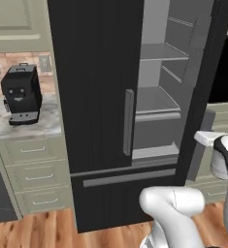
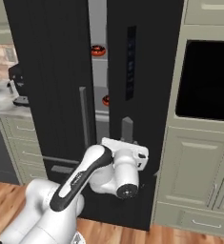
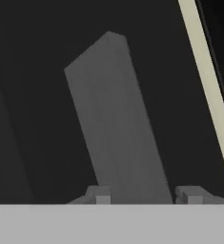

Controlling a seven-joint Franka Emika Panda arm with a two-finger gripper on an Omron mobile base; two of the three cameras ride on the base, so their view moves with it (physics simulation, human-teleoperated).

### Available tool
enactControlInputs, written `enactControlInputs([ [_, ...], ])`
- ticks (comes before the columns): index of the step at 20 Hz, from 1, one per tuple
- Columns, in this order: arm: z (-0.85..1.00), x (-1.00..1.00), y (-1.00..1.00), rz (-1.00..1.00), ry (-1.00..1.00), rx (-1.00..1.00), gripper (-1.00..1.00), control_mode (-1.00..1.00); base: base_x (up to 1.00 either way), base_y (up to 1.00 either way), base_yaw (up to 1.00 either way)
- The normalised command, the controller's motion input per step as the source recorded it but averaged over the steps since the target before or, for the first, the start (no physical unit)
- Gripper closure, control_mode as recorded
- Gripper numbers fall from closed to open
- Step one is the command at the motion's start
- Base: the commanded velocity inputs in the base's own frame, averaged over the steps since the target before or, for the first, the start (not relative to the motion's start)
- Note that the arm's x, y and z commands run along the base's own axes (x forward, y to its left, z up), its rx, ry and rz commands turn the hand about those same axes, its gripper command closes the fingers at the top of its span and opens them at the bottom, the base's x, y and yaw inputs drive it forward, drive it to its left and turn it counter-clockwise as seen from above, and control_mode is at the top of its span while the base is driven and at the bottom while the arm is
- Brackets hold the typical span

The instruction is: Take the donuts from the fridge and place them on the empty tray on the dining counter.

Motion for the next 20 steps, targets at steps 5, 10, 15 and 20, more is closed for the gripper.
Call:
enactControlInputs([
  [5,0.02,-0.3,0.07,-0.65,-0.01,-0.01,1.0,-1.0,0.0,0.0,0.0],
  [10,0.07,0.0,0.0,-0.05,0.08,0.02,1.0,-1.0,0.0,0.0,0.0],
  [15,0.57,-0.91,0.33,-0.01,-0.17,0.0,1.0,-1.0,0.0,0.0,0.0],
  [20,0.5,-0.58,0.94,-0.01,-0.14,0.0,1.0,-1.0,0.0,0.0,0.0],
])
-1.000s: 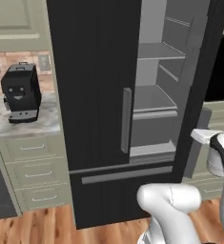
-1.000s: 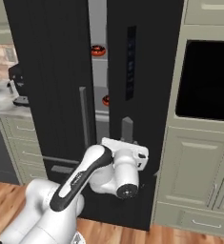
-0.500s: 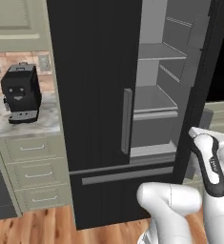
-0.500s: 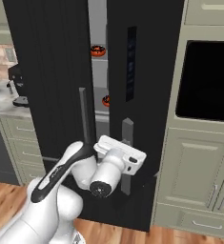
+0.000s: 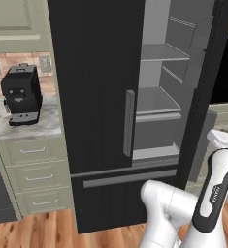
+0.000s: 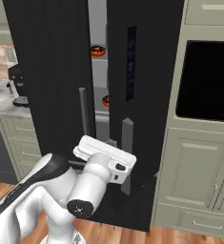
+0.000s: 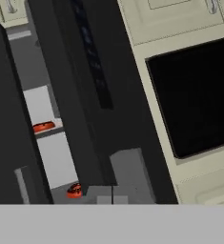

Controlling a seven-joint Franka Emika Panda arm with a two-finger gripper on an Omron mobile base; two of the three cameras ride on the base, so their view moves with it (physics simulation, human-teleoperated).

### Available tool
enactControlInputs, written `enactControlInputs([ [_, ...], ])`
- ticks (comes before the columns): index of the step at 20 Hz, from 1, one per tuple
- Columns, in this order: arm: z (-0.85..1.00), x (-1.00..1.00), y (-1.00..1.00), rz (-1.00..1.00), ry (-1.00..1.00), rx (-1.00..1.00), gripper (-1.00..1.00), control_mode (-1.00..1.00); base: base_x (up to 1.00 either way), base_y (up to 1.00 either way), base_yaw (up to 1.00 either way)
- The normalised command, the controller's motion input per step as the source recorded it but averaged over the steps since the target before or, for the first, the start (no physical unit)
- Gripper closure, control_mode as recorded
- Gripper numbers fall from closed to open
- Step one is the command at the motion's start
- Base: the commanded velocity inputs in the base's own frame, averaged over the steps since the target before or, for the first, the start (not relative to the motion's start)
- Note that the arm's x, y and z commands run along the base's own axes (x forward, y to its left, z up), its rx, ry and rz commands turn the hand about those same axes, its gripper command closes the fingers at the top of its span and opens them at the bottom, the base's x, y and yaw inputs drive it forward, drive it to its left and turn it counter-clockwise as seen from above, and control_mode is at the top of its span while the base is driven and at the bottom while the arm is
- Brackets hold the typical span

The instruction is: Take the donuts from the fridge and place them on the empty tray on the dining counter.

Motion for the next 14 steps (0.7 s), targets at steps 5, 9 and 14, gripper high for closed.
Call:
enactControlInputs([
  [5,0.25,0.26,0.85,0.02,-0.03,-0.02,1.0,-1.0,0.0,0.0,0.0],
  [9,0.01,0.16,0.94,0.0,-0.08,-0.04,1.0,-1.0,0.0,0.0,0.0],
  [14,0.0,0.39,0.7,-0.03,-0.07,-0.01,1.0,-1.0,0.0,0.0,0.0],
])
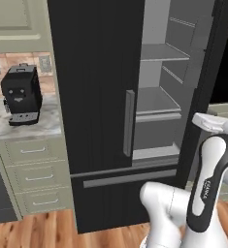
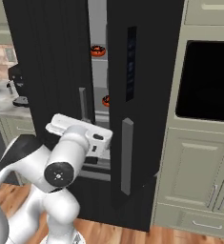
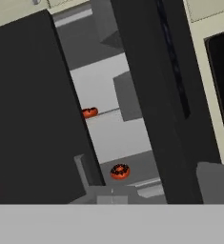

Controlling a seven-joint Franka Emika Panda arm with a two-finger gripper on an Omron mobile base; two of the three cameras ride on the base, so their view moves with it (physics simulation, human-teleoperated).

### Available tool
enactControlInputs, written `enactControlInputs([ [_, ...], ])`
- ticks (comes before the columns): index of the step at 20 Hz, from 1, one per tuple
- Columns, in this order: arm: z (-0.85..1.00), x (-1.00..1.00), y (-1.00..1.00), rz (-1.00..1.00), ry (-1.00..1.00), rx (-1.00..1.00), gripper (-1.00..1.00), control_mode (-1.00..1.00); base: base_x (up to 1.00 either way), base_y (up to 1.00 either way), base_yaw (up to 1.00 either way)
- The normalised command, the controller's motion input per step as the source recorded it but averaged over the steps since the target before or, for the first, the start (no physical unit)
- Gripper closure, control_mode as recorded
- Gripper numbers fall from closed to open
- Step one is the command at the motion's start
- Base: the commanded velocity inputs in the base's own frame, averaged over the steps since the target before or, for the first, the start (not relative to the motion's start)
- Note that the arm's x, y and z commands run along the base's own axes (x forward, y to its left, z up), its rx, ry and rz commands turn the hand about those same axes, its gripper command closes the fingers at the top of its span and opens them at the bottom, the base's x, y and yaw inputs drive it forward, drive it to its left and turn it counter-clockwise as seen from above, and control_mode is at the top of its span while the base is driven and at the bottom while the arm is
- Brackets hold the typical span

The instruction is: Take the donuts from the fridge and place them on the empty tray on the dining counter.

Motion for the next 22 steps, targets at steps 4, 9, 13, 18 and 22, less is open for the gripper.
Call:
enactControlInputs([
  [4,-0.15,0.81,0.5,-0.15,-0.03,-0.07,1.0,-1.0,0.0,0.0,0.0],
  [9,-0.31,0.95,0.07,-0.17,0.0,-0.02,1.0,-1.0,0.0,0.0,0.0],
  [13,-0.32,0.98,-0.33,-0.14,0.0,0.0,1.0,-1.0,0.0,0.0,0.0],
  [18,-0.05,0.46,-0.98,-0.03,0.01,0.11,1.0,-1.0,0.0,0.0,0.0],
  [22,0.0,0.17,-1.0,-0.14,0.11,0.16,1.0,-1.0,0.0,0.0,0.0],
])
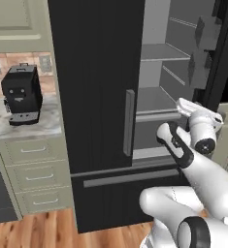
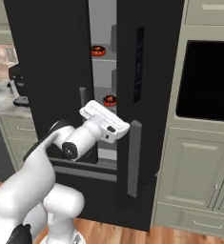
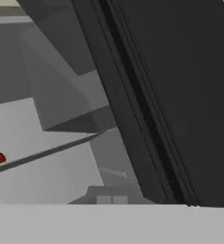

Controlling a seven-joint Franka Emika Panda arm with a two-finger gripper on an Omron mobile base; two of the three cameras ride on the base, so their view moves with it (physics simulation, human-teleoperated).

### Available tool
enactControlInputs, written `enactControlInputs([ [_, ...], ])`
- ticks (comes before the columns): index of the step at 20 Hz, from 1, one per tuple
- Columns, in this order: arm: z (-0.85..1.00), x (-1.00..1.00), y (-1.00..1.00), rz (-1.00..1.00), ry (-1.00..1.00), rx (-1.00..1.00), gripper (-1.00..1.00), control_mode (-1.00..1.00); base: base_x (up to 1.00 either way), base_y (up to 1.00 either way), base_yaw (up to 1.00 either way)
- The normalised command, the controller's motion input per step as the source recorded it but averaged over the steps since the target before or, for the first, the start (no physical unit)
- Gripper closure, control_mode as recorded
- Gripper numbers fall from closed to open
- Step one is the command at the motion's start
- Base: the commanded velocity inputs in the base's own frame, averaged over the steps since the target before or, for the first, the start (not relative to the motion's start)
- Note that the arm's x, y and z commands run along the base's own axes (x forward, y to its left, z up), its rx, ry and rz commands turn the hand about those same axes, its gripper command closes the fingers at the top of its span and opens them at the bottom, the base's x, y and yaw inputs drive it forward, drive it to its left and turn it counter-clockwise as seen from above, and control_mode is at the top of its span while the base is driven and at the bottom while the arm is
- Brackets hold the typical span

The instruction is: Take the donuts from the fridge and place them on the empty tray on the dining counter.

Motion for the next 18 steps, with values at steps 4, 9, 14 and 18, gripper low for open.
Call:
enactControlInputs([
  [4,0.0,-0.06,-1.0,-0.21,0.07,0.2,1.0,-1.0,0.0,0.0,0.0],
  [9,0.0,-0.08,-1.0,-0.2,0.1,0.3,1.0,-1.0,0.0,0.0,0.0],
  [14,-0.12,0.61,-1.0,0.0,0.24,0.33,1.0,-1.0,0.0,0.0,0.0],
  [18,-0.04,-0.05,-0.54,0.03,-0.04,0.17,1.0,-1.0,0.0,0.0,0.0],
])
